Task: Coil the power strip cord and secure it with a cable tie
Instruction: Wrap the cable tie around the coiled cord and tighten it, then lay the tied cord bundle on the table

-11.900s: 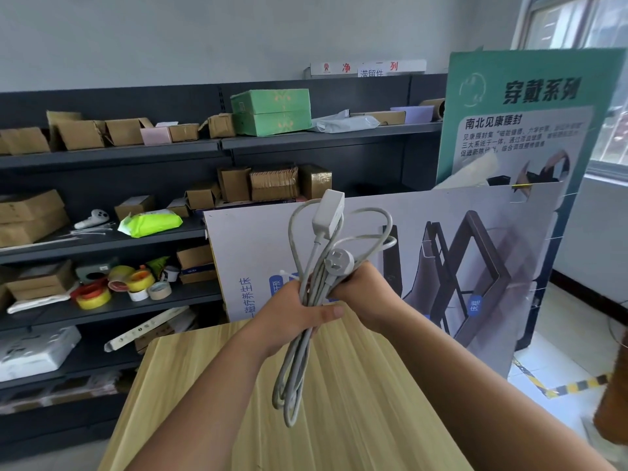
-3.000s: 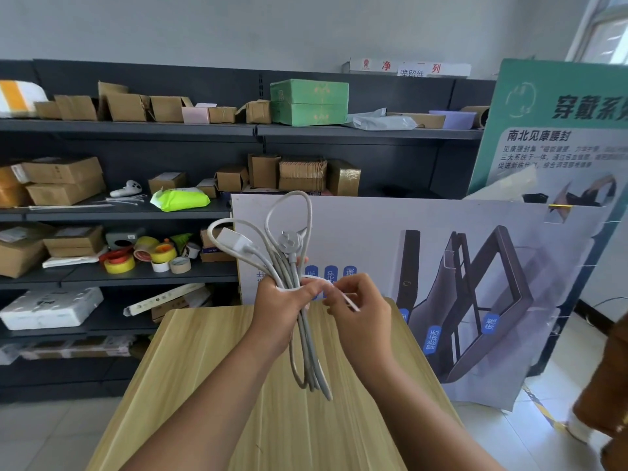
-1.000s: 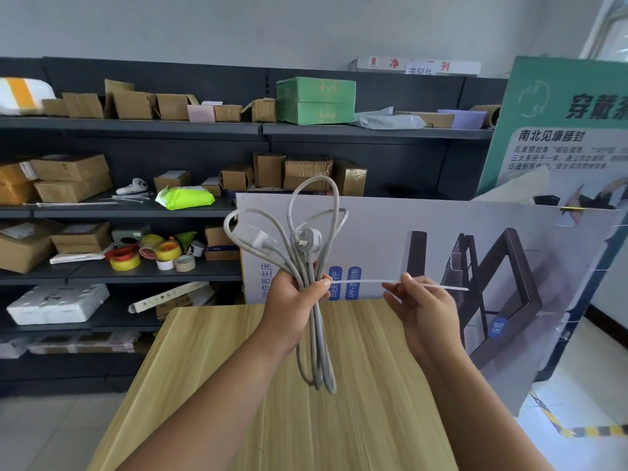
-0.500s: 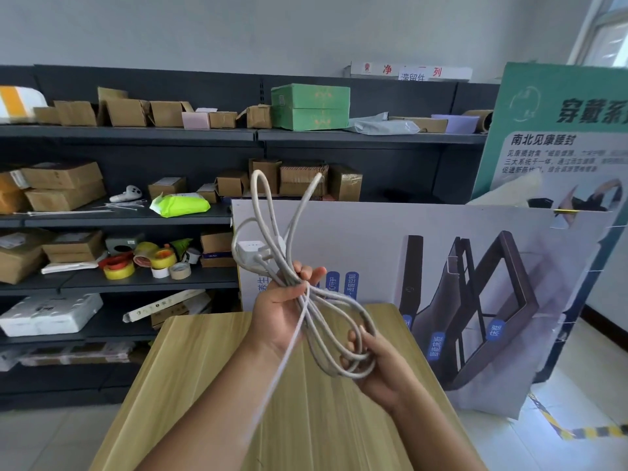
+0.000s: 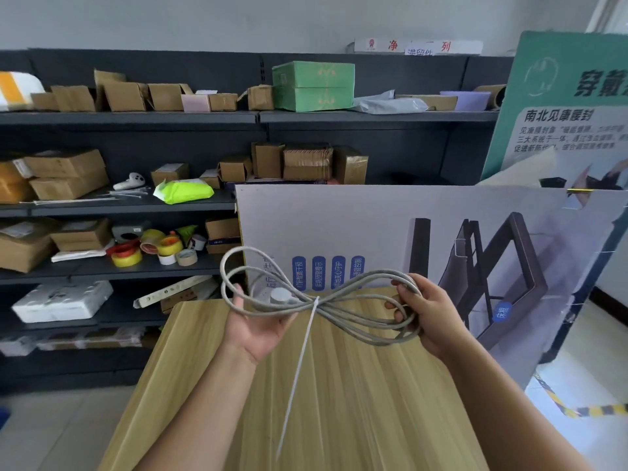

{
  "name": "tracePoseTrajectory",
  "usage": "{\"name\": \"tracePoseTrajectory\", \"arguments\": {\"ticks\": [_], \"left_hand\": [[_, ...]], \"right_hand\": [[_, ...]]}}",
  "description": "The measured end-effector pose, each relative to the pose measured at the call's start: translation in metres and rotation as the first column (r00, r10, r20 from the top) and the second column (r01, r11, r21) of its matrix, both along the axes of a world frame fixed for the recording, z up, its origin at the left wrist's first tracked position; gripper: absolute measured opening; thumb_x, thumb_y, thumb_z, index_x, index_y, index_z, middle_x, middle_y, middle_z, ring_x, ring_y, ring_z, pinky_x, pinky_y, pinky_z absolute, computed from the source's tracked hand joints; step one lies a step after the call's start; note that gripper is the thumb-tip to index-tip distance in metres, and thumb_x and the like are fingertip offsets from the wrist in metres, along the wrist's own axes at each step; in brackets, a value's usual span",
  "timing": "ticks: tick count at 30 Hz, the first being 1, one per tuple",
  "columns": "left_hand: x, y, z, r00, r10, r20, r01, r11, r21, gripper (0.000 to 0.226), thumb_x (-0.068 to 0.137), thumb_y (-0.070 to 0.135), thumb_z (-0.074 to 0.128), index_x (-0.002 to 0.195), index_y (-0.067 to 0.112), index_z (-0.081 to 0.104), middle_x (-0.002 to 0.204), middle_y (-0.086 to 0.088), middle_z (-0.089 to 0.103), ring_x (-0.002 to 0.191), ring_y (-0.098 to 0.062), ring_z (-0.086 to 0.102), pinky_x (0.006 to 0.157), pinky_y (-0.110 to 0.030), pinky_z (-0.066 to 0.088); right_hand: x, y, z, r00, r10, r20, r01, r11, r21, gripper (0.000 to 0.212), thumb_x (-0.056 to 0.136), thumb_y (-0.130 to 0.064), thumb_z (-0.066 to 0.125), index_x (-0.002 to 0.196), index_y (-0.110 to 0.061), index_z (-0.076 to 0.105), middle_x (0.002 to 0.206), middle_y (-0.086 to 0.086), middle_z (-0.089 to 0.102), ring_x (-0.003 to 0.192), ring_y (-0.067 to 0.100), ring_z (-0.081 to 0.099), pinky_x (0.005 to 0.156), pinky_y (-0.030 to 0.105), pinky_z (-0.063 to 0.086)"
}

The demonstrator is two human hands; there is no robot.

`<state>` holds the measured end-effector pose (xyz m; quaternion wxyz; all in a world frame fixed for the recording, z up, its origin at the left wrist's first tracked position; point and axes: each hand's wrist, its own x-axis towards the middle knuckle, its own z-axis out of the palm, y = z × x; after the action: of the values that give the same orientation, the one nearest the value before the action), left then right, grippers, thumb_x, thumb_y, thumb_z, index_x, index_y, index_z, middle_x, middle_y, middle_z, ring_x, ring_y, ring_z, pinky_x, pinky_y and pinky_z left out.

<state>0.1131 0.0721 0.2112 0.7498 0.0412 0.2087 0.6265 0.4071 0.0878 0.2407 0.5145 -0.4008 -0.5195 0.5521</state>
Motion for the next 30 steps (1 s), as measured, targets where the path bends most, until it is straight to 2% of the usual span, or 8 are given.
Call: {"name": "tracePoseTrajectory", "arguments": {"ticks": [4,8,11,15,18,21,26,30], "left_hand": [[-0.018,-0.005,-0.022,0.998,0.060,-0.007,-0.060,0.997,-0.038,0.088,0.082,0.071,0.050,0.143,0.007,0.044,0.145,-0.028,0.046,0.114,-0.047,0.055,0.079,-0.058,0.057],[-0.034,-0.012,-0.025,0.983,0.004,-0.181,0.004,0.999,0.043,0.106,0.065,0.087,0.045,0.130,0.005,0.057,0.131,-0.027,0.060,0.122,-0.046,0.056,0.091,-0.064,0.049],[-0.044,-0.019,-0.023,0.966,-0.071,-0.249,0.090,0.994,0.067,0.113,0.053,0.083,0.059,0.136,0.007,0.053,0.135,-0.027,0.057,0.123,-0.049,0.054,0.100,-0.071,0.037],[-0.047,-0.025,-0.033,0.940,0.006,-0.342,0.056,0.984,0.170,0.083,0.053,0.055,0.087,0.120,0.012,0.063,0.124,-0.021,0.067,0.111,-0.040,0.066,0.079,-0.057,0.056],[-0.049,-0.030,-0.039,0.931,0.053,-0.361,-0.010,0.993,0.120,0.052,0.078,0.044,0.071,0.118,0.012,0.063,0.122,-0.022,0.065,0.107,-0.039,0.067,0.079,-0.059,0.056],[-0.052,-0.029,-0.045,0.929,0.075,-0.363,-0.064,0.997,0.043,0.041,0.093,0.041,0.050,0.119,0.010,0.061,0.126,-0.025,0.061,0.118,-0.044,0.058,0.089,-0.065,0.049],[-0.060,-0.033,-0.061,0.920,0.092,-0.380,-0.114,0.993,-0.036,0.038,0.097,0.033,0.043,0.088,0.014,0.075,0.102,-0.018,0.072,0.103,-0.037,0.064,0.075,-0.057,0.058],[-0.067,-0.042,-0.102,0.919,0.057,-0.390,-0.122,0.982,-0.145,0.034,0.090,0.028,0.048,0.084,0.013,0.077,0.099,-0.017,0.073,0.098,-0.036,0.066,0.082,-0.060,0.054]], "right_hand": [[0.004,-0.002,-0.014,1.000,0.011,0.000,-0.011,0.998,-0.070,0.017,0.100,-0.007,0.047,0.102,-0.005,0.064,0.069,0.018,0.064,0.047,0.020,0.056,0.047,0.029,0.053],[0.014,0.002,-0.028,0.995,-0.007,-0.095,-0.017,0.967,-0.253,0.016,0.099,-0.011,0.051,0.107,-0.003,0.062,0.064,0.010,0.058,0.046,0.017,0.055,0.044,0.028,0.052],[0.016,0.006,-0.040,0.980,-0.028,-0.199,-0.065,0.895,-0.442,0.008,0.091,-0.012,0.060,0.097,-0.007,0.063,0.060,0.005,0.058,0.045,0.016,0.058,0.043,0.028,0.053],[0.011,0.004,-0.052,0.948,-0.088,-0.306,-0.114,0.803,-0.584,0.007,0.092,-0.008,0.058,0.087,-0.010,0.063,0.060,0.003,0.065,0.047,0.014,0.063,0.047,0.028,0.056],[0.011,0.002,-0.060,0.949,-0.067,-0.307,-0.125,0.816,-0.565,0.008,0.092,-0.007,0.057,0.087,-0.007,0.064,0.064,0.004,0.069,0.052,0.016,0.066,0.052,0.031,0.057],[0.011,0.001,-0.064,0.952,-0.034,-0.303,-0.148,0.818,-0.556,0.008,0.092,-0.008,0.058,0.089,-0.007,0.065,0.068,0.005,0.069,0.057,0.018,0.067,0.054,0.033,0.058],[0.008,0.005,-0.081,0.944,0.018,-0.330,-0.209,0.808,-0.552,0.010,0.093,-0.006,0.052,0.094,-0.008,0.062,0.078,0.006,0.067,0.069,0.022,0.068,0.068,0.039,0.054],[-0.002,0.007,-0.120,0.969,0.019,-0.245,-0.170,0.773,-0.611,0.012,0.090,-0.002,0.052,0.088,-0.004,0.063,0.074,0.008,0.067,0.072,0.025,0.065,0.074,0.043,0.046]]}}
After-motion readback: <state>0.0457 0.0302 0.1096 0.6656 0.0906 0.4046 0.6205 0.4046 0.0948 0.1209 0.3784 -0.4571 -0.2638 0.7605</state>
